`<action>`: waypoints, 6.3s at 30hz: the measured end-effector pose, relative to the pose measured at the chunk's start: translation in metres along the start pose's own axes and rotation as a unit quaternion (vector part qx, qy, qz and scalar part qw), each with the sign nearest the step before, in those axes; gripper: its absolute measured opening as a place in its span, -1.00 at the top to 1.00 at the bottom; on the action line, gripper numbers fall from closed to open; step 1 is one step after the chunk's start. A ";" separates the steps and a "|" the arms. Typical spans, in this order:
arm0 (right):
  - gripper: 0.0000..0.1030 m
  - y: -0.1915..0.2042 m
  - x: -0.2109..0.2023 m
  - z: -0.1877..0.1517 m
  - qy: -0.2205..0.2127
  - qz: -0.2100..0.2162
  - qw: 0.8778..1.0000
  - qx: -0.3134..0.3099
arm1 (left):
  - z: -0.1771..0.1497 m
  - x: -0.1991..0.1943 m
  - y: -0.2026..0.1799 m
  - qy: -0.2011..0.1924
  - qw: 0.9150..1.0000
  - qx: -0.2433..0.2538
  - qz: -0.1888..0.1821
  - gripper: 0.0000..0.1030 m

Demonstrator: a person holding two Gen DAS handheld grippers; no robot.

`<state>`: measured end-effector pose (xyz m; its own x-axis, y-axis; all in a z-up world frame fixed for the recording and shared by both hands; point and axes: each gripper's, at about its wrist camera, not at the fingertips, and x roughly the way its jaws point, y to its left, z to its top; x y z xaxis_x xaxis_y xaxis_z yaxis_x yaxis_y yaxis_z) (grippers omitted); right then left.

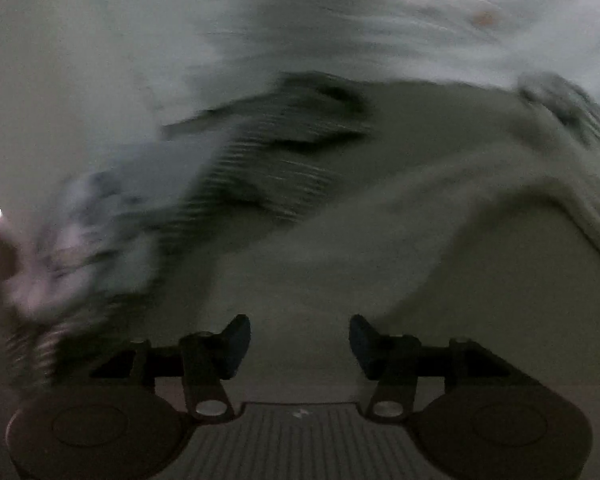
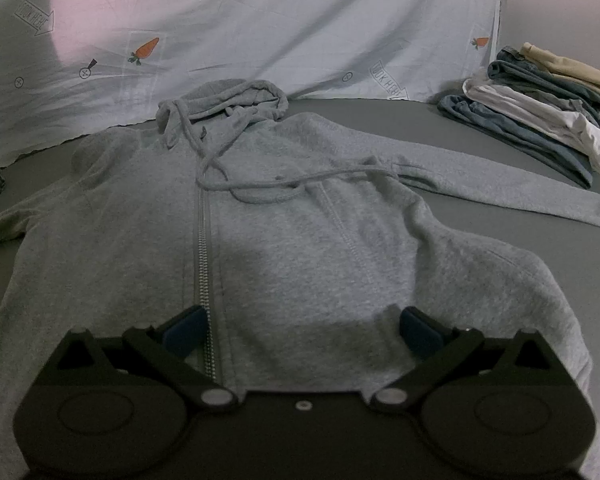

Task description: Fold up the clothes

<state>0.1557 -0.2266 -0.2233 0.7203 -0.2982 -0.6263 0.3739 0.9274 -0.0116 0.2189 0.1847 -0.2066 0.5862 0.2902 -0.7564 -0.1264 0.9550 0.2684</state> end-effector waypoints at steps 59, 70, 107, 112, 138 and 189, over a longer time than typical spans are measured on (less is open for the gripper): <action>-1.00 0.001 0.000 0.004 0.012 -0.001 1.000 0.002 | -0.014 -0.013 0.155 0.140 0.922 -0.288 0.219 -0.42; -1.00 -0.003 0.005 0.015 0.054 0.009 0.998 0.001 | 0.047 -0.013 0.046 0.036 0.981 -0.187 0.030 -0.58; 0.87 -0.002 0.264 0.231 0.089 0.222 0.969 -0.070 | 0.293 0.146 -0.312 -0.040 0.944 0.119 -0.305 0.80; 0.82 0.004 0.268 0.226 0.089 0.201 0.975 -0.046 | 0.293 0.151 -0.330 -0.070 0.951 0.133 -0.269 0.79; -0.99 -0.017 0.020 0.045 0.133 0.093 0.984 -0.074 | 0.050 0.046 -0.083 -0.011 0.987 -0.035 -0.159 -0.61; -1.00 -0.014 -0.010 -0.008 -0.011 0.047 0.998 -0.034 | -0.017 0.029 0.085 -0.097 0.869 -0.385 -0.294 0.88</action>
<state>0.1383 -0.2345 -0.2233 0.7625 -0.2140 -0.6106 0.2652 0.9642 -0.0069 0.2118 0.2757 -0.2162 0.8447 -0.2078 -0.4932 -0.2135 0.7142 -0.6666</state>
